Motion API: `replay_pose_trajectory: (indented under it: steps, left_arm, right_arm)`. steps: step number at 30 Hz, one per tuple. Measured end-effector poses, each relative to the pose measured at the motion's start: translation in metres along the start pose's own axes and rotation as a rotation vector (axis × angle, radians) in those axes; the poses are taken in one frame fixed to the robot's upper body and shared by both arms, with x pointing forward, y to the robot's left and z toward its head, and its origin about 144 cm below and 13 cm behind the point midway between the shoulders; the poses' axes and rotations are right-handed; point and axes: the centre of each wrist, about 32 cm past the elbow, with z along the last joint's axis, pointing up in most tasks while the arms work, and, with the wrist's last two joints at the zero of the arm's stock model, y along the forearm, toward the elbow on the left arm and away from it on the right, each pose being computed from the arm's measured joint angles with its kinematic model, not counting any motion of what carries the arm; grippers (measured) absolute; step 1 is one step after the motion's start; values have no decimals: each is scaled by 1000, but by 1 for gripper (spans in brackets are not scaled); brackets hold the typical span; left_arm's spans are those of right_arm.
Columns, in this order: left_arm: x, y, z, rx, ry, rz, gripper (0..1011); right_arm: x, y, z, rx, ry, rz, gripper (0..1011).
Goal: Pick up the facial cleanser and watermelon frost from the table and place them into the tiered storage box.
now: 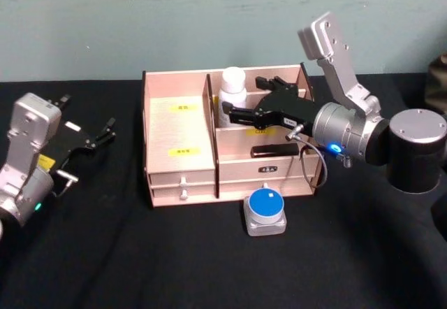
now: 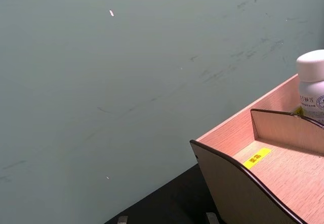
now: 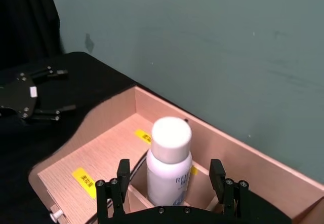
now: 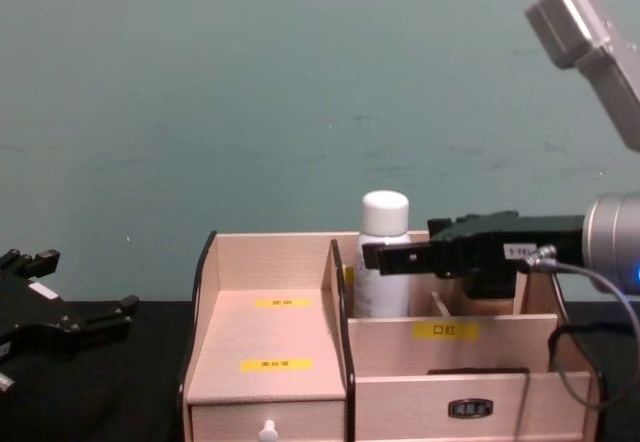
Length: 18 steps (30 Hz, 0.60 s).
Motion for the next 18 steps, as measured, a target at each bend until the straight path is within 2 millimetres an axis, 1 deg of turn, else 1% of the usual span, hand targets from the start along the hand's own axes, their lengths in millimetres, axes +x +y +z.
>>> replay_pose_trajectory:
  steps: [4,7,11,13,14,18]
  left_arm:
    - [0,0,0,0,0,0,1001]
    - [0,0,0,0,0,0,1001]
    - [0,0,0,0,0,0,1001]
    - [0,0,0,0,0,0,1001]
    - [0,0,0,0,0,0,1001]
    - [0,0,0,0,0,0,1001]
  right_arm:
    - [-2,-6,5,18,-13,4,1000]
    - [-5,-14,12,40,-27,7,1000]
    - [-9,-29,19,60,-40,9,1000]
    - [-13,-42,23,61,-45,3,1000]
    - [-13,-42,23,61,-45,3,1000]
    - [-20,-63,27,48,-47,-5,1000]
